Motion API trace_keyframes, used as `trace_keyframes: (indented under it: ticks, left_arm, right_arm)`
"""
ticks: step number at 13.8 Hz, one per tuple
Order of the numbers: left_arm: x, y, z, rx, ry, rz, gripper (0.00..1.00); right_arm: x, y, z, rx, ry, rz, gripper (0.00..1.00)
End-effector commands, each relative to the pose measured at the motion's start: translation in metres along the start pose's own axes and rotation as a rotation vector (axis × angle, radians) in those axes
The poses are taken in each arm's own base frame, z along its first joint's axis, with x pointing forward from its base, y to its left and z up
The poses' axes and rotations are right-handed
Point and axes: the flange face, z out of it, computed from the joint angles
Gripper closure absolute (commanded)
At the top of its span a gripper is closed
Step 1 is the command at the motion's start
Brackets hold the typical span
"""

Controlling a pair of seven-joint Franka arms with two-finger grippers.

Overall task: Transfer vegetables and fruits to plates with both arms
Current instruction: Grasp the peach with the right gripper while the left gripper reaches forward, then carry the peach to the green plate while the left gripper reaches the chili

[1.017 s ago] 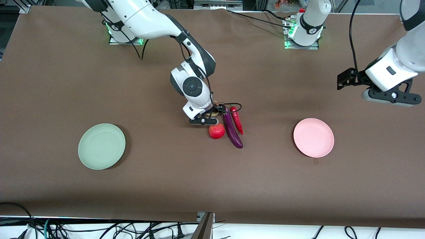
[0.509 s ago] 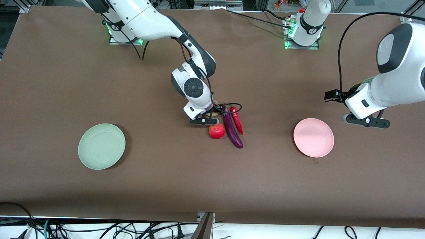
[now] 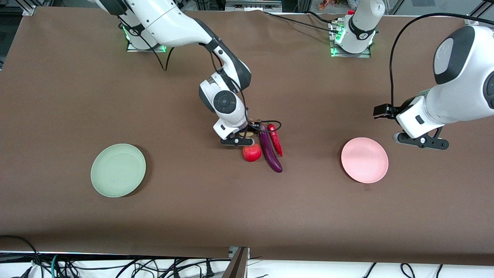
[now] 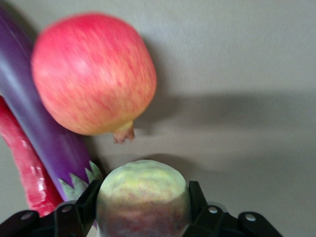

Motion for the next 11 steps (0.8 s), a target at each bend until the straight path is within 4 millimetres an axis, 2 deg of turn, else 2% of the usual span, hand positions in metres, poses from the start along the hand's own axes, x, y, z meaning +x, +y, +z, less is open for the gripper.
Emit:
trace_keyframes:
  ticks: [1, 3, 4, 5, 6, 7, 9, 11]
  left_arm:
    - [0.000, 0.022, -0.007, -0.065, -0.010, -0.028, 0.00]
    - [0.030, 0.050, 0.034, -0.246, -0.075, -0.118, 0.00]
    - [0.046, 0.069, 0.051, -0.279, -0.064, -0.171, 0.00]
    - [0.058, 0.092, 0.064, -0.277, -0.027, -0.204, 0.00]
    - [0.066, 0.124, 0.085, -0.258, -0.023, -0.210, 0.00]
    - [0.072, 0.148, 0.109, -0.234, -0.040, -0.238, 0.00]
    - [0.085, 0.180, 0.152, -0.205, -0.039, -0.323, 0.00]
    - [0.085, 0.227, 0.201, -0.174, 0.004, -0.378, 0.00]
  right_arm:
    - [0.021, 0.020, -0.061, -0.004, -0.012, 0.018, 0.79]
    - [0.045, 0.058, -0.095, -0.030, -0.047, -0.048, 0.79]
    - [0.062, 0.086, -0.109, -0.039, -0.069, -0.078, 0.79]
    - [0.080, 0.118, -0.127, -0.039, -0.083, -0.100, 0.79]
    - [0.102, 0.159, -0.144, -0.031, -0.088, -0.111, 0.79]
    - [0.119, 0.197, -0.157, -0.027, -0.097, -0.139, 0.79]
    - [0.146, 0.266, -0.168, -0.019, -0.106, -0.238, 0.79]
    - [0.168, 0.332, -0.175, -0.052, -0.088, -0.314, 0.79]
